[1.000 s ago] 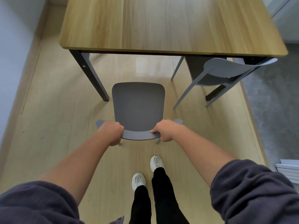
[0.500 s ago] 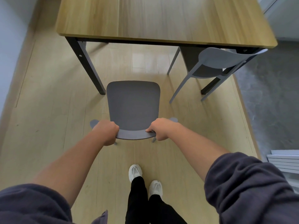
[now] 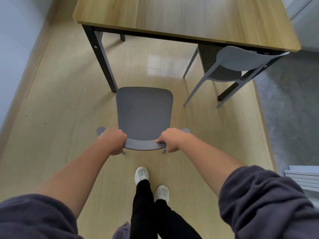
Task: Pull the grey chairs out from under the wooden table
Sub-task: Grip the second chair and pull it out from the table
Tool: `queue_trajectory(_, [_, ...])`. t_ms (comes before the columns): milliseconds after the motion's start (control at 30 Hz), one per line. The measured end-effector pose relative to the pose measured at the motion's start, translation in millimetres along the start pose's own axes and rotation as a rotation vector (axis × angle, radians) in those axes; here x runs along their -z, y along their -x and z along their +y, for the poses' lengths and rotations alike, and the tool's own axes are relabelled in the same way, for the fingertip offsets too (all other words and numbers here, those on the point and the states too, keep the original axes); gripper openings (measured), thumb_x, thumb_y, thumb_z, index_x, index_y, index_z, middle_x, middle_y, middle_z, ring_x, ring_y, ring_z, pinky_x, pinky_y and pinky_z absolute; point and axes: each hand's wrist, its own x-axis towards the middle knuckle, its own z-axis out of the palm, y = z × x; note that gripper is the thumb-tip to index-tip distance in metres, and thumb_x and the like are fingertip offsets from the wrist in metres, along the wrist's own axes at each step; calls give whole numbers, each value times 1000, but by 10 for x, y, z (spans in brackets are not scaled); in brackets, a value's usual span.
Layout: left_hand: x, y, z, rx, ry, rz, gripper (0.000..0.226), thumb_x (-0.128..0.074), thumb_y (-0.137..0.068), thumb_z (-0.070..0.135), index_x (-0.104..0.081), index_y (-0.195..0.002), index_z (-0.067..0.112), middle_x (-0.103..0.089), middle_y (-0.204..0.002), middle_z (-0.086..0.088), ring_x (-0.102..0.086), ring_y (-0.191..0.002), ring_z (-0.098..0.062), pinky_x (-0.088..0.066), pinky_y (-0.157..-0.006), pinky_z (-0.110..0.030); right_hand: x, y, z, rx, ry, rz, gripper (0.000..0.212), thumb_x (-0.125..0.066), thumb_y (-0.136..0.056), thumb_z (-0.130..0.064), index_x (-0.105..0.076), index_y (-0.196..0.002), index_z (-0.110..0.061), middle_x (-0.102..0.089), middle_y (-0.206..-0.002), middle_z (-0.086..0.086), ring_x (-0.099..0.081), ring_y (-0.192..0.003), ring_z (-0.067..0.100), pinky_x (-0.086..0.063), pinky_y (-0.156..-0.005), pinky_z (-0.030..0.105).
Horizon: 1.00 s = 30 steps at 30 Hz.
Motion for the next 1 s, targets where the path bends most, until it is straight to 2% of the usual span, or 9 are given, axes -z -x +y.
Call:
queue_trajectory(100, [-68,88,52,4,9,-4,19,-52,-87,19,-62,-102,15,-65,-99,-4,-63,-88,-22,-43,-65,-30,-74,35,-76,12,6,1,21,-55,-85,-9,-56,-86,-30,-49,-70,-5,-51,-79,25,-37,-62,30])
queue_trajectory(200, [-138,180,90,22,16,-11,22,-48,-84,12,-63,-101,15,-57,-85,-2,-61,-82,-21,-44,-64,-29,-157,64,-149,30,27,15,22,-58,-85,-13,-65,-103,-23,-58,-83,0,-54,-83,25,-40,-65,30])
queue_trajectory(300, [-219,255,123,27,26,-2,24,-47,-83,10,-64,-100,16,-51,-80,0,-60,-79,-21,-44,-62,-29,-217,107,-225,41,27,3,15,-59,-83,-13,-60,-91,-25,-50,-72,-4,-52,-80,25,-40,-64,30])
queue_trajectory(433, [-330,377,185,29,34,-5,24,-46,-83,9,-63,-99,15,-64,-90,-3,-62,-83,-21,-47,-66,-29,-289,180,-362,44,30,-9,13,-56,-81,-11,-52,-83,-23,-51,-73,-2,-52,-78,26,-42,-64,30])
queue_trajectory(600, [-435,521,174,6,50,-23,27,-45,-83,6,-63,-101,15,-66,-103,-4,-64,-94,-22,-50,-74,-31,-369,239,-560,32,38,-16,17,-50,-75,-4,-57,-85,-16,-45,-65,-1,-50,-74,27,-33,-54,27])
queue_trajectory(700, [-471,584,167,-14,34,-28,26,-44,-84,6,-62,-101,14,-66,-105,-5,-64,-95,-22,-50,-75,-31,-406,263,-663,14,29,-14,16,-50,-75,-4,-53,-83,-18,-40,-62,-4,-49,-74,27,-33,-57,28])
queue_trajectory(767, [-525,626,189,-36,11,-49,26,-45,-84,7,-63,-101,14,-67,-105,-5,-65,-95,-22,-50,-75,-31,-451,281,-728,-7,5,-27,19,-51,-75,-4,-58,-88,-16,-41,-63,-4,-50,-75,27,-33,-56,28])
queue_trajectory(900, [-550,648,180,-55,-13,-42,27,-45,-83,7,-64,-101,14,-68,-104,-5,-65,-94,-23,-49,-71,-31,-477,326,-774,-48,-42,-21,40,-50,-79,-4,-64,-113,-18,-64,-90,4,-61,-90,30,-38,-64,31])
queue_trajectory(1000, [-489,634,181,-53,31,-125,26,-47,-84,12,-63,-105,15,-67,-106,-4,-64,-95,-22,-51,-74,-32,-448,368,-748,-60,-139,-89,47,-50,-83,-6,-59,-127,-21,-64,-111,3,-59,-104,28,-48,-74,33])
